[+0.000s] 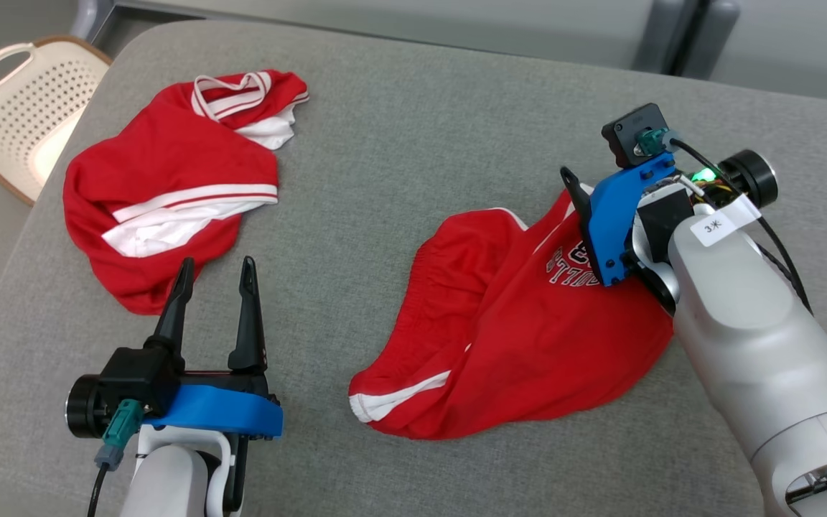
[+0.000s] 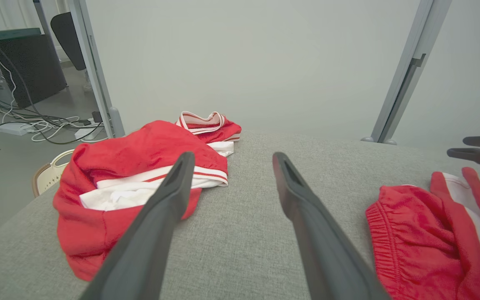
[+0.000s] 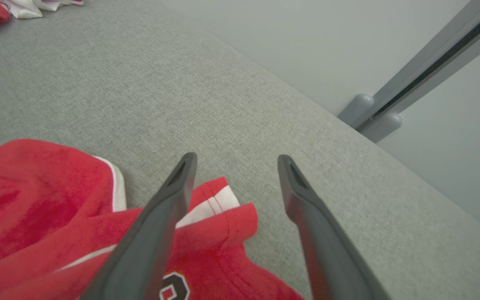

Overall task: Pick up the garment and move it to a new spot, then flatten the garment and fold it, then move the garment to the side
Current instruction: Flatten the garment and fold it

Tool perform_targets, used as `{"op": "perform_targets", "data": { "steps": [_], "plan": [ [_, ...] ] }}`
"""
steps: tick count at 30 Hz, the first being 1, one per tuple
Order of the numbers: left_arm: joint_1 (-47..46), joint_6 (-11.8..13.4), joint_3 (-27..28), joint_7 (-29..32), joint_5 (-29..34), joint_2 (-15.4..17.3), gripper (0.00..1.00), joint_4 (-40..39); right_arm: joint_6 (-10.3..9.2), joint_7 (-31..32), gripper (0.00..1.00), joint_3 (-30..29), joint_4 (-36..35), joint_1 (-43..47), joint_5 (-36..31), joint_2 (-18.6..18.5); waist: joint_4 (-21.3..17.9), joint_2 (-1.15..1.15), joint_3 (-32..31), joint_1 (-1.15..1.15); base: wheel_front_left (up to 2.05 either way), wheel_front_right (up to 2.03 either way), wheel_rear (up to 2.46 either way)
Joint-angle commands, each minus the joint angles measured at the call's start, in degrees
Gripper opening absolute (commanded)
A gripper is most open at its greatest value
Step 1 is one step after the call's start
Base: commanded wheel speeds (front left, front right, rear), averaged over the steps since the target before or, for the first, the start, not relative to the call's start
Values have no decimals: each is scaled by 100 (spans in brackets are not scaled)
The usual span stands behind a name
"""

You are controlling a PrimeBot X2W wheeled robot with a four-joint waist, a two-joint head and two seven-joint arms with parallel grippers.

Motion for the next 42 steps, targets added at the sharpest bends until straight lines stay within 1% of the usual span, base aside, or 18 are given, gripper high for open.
{"op": "perform_targets", "data": {
  "steps": [1,5,8,11,12,13,16,21,28,33,37,39,42],
  "plan": [
    [-97,40,-24,-27,-53,-3,100,-6,1,92,100,8,202,-89,14,-3,114,0,129,-1,0,0,0],
    [-126,97,-65,-28,-143,-4,100,-2,1,265,100,83,650,-270,-80,-10,163,0,249,-1,0,0,0],
    [-139,140,-71,-27,-206,-4,100,-22,2,423,100,162,957,-213,15,86,154,0,292,-1,0,0,0],
    [-123,174,-71,-28,-243,-4,100,-39,7,545,100,236,1121,-179,67,127,124,0,309,-1,0,0,0],
    [-121,188,-72,-28,-251,-3,100,-42,7,581,45,288,1167,-172,88,154,109,0,313,-1,0,0,0],
    [-123,183,-76,-27,-257,-4,100,-46,8,554,0,328,1182,-182,135,180,89,0,315,-1,0,0,0],
    [-142,191,-82,-28,-285,-4,100,-34,0,314,0,379,1130,-289,268,191,27,0,282,-1,0,0,0],
    [-43,203,-11,-28,-263,-2,100,-27,0,-388,0,361,952,-524,398,170,-166,0,93,-1,0,0,0],
    [166,140,104,-27,-184,-3,100,-9,1,-1451,0,313,850,-548,499,42,-693,0,-247,-1,0,0,0],
    [296,131,142,-28,-157,-2,100,-12,1,-2076,0,245,646,-180,789,46,-1102,0,-455,-1,0,0,0],
    [404,135,234,-27,-125,-1,100,-26,1,-2229,0,257,103,339,1012,-48,-1394,0,-602,-1,0,0,0],
    [480,138,288,-27,-97,-2,100,-46,1,-2238,0,187,-479,742,1108,-108,-1524,0,-672,-1,0,0,0],
    [590,134,363,-28,-90,-2,100,-63,1,-2232,0,53,-1428,1652,1188,-255,-1685,0,-777,-1,0,0,0]
  ]
}}
